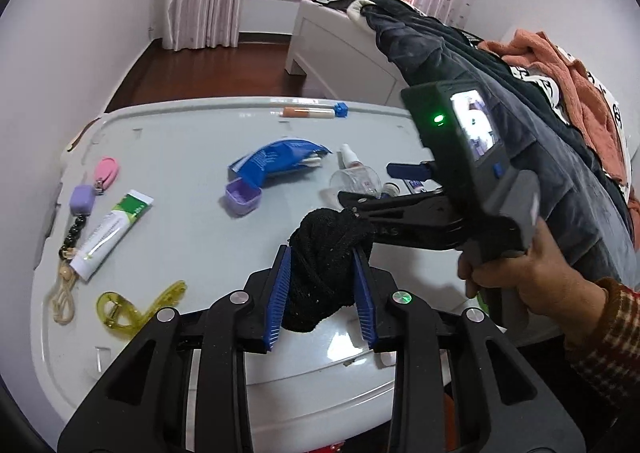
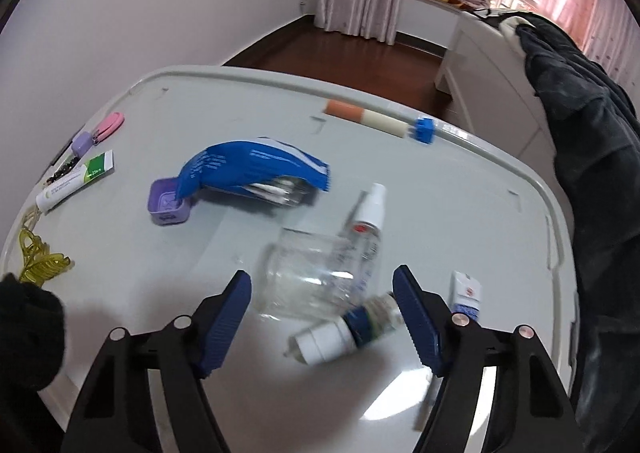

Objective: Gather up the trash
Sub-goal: 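Grasp the black knit glove with the left tool while the right tool grasps the clear cup, then move the black glove and clear cup over the orange bin and release both, then grasp the blue wrapper with the left tool while the right tool grasps the white tube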

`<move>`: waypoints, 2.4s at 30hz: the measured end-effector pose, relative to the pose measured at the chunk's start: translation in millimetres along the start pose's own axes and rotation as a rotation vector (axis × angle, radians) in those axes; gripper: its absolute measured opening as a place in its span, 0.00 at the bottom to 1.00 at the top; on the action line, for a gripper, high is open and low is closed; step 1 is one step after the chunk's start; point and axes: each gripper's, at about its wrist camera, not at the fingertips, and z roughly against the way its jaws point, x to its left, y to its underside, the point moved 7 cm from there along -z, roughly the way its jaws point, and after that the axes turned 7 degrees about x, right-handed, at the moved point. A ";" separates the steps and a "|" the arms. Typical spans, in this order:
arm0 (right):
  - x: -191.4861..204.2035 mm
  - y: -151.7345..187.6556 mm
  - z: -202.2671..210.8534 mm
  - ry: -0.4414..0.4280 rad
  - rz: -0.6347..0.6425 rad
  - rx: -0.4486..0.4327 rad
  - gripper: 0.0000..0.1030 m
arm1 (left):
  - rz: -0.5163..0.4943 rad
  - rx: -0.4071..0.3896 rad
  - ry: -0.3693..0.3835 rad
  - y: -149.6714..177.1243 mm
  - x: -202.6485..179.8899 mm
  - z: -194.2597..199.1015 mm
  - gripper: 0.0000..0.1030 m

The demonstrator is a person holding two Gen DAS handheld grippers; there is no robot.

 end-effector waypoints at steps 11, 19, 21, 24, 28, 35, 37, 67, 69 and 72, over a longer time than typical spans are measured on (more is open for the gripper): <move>1.2 -6.4 18.0 -0.041 -0.046 -0.023 0.44 | -0.008 0.006 0.024 1.2 -3.4 3.5 0.30; 12.5 60.1 104.3 -0.149 -0.053 -0.059 0.44 | -0.075 0.036 0.056 21.9 -20.5 19.4 0.30; 22.4 91.2 119.3 -0.178 -0.036 -0.041 0.44 | -0.087 0.054 0.077 38.4 -29.2 26.7 0.30; 46.2 152.8 126.1 -0.229 -0.018 0.040 0.44 | -0.080 0.114 0.105 76.8 -40.3 31.3 0.30; 74.6 221.2 112.8 -0.281 -0.002 0.174 0.45 | -0.048 0.225 0.140 132.8 -47.7 29.3 0.30; 96.1 269.7 84.1 -0.273 0.021 0.341 0.74 | 0.091 0.382 0.126 181.6 -32.0 17.6 0.54; 88.2 260.3 90.6 -0.263 -0.003 0.308 0.79 | 0.133 0.356 0.142 175.9 -25.1 22.6 0.60; -49.7 73.6 128.7 -0.212 -0.282 -0.137 0.95 | -0.480 0.207 -0.029 -95.4 6.8 -135.3 0.81; -51.7 73.3 127.7 -0.234 -0.293 -0.130 0.95 | -0.505 0.226 -0.041 -97.4 4.7 -147.2 0.81; -53.5 72.7 125.6 -0.260 -0.309 -0.117 0.95 | -0.515 0.275 -0.091 -98.2 6.9 -170.7 0.81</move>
